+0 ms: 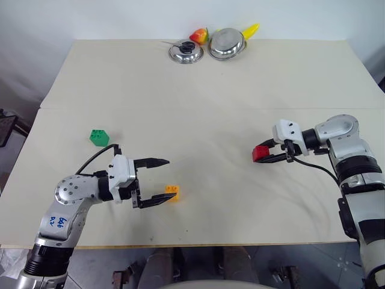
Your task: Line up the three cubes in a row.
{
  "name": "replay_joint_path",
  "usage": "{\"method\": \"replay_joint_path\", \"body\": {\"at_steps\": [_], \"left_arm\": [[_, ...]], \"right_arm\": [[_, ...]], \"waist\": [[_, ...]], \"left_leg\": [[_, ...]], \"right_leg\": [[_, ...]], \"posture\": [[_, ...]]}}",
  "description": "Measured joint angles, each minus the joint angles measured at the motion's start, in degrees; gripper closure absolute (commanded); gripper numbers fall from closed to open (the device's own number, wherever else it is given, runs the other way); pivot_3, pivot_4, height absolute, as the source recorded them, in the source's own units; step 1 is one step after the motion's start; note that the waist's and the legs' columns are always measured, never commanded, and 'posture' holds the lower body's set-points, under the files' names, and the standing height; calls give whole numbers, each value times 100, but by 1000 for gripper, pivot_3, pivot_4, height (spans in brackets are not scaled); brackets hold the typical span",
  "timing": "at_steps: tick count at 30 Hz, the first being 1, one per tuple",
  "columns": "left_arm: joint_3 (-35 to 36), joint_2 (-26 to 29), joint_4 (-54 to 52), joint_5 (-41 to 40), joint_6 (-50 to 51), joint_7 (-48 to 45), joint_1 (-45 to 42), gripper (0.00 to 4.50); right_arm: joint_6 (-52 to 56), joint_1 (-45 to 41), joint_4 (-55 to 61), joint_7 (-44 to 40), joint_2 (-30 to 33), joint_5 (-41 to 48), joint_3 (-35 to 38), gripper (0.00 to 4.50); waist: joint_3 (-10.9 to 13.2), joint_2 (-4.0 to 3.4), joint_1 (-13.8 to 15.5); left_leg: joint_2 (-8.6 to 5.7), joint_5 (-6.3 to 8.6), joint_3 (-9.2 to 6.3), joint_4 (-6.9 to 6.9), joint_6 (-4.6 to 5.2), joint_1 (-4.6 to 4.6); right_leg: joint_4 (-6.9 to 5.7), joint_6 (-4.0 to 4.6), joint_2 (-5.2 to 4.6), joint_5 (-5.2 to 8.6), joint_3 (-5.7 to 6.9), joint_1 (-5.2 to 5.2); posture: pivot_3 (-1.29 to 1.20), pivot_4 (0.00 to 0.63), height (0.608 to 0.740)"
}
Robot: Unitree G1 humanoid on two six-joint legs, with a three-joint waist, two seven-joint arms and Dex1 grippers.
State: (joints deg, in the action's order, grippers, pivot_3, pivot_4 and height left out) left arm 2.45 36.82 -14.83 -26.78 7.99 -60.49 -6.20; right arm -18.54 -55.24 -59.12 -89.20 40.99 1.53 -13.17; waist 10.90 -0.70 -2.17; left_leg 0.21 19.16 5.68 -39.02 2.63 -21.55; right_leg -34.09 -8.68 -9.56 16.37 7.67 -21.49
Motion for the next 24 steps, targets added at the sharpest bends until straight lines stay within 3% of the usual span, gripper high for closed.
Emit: {"method": "replay_joint_path", "body": {"at_steps": [7,11,15,20,24], "left_arm": [[129,-2,269,27,-194,23,-3,0],[196,-4,387,29,-275,89,9,0],[635,3,461,6,-308,244,273,0],[1917,-201,801,-111,-346,1050,1008,0],[2836,-712,917,-220,-459,1816,1514,0]], "right_arm": [[-287,150,-1,-4,-140,199,94,71],[-580,153,143,-6,-71,579,240,29],[-391,411,898,-4,246,1507,287,29],[1289,1554,2608,168,380,2966,1248,29],[1657,2907,3880,414,389,3370,1950,29]], "waist": [[2,-3,34],[2,-3,56],[2,-3,51],[3,-2,60],[3,1,139]], "left_leg": [[-6,0,0,0,0,-1],[-8,0,-3,-1,0,-2],[-4,1,-8,2,-1,-1],[-1,3,-10,3,-1,-2],[-7,15,-11,1,5,-2]], "right_leg": [[0,0,-3,0,-1,0],[0,0,-7,0,0,0],[2,1,-6,0,4,0],[3,1,-7,0,8,1],[5,1,-17,0,8,3]], "posture": [[0,150,740],[0,150,740],[0,150,740],[0,150,740],[0,150,740]]}}
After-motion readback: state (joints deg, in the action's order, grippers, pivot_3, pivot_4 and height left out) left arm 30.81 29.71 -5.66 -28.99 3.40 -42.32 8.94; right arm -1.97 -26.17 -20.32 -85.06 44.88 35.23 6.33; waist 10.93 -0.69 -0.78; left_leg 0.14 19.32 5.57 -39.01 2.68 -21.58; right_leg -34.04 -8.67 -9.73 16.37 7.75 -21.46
